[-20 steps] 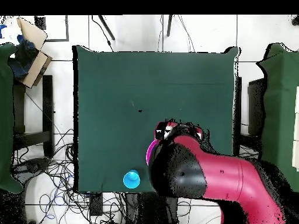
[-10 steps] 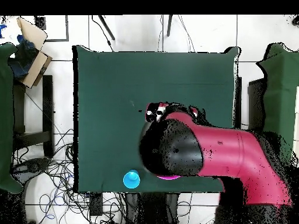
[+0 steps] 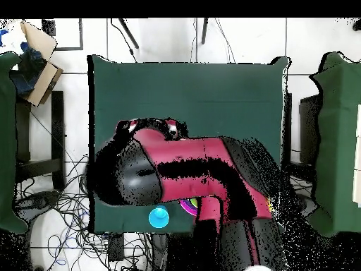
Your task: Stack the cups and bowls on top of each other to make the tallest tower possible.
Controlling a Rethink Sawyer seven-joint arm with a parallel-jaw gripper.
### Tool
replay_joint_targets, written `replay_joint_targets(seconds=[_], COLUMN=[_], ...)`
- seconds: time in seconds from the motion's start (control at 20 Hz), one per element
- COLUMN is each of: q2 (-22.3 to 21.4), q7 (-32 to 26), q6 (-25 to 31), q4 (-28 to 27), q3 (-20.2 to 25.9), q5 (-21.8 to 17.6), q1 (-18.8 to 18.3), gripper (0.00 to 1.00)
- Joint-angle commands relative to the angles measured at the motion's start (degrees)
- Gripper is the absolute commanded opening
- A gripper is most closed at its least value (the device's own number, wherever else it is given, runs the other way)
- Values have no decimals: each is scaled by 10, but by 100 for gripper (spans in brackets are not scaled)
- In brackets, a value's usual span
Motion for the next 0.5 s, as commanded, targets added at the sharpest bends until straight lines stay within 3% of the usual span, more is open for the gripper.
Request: replay_joint_targets(seconds=[0.05, 0.15, 0.25, 0.35, 0.5], q2=[123, 188, 236, 272, 293], q7=[114, 110, 96, 70, 53], q6=[-61, -156, -228, -276, -292], q4=[-39, -71, -91, -98, -100], q3=[-66, -94, -101, -79, -62], q5=[-104, -134, -133, -123, -114], q1=[39, 49, 44, 22, 7], gripper=[100, 100, 100, 100, 100])
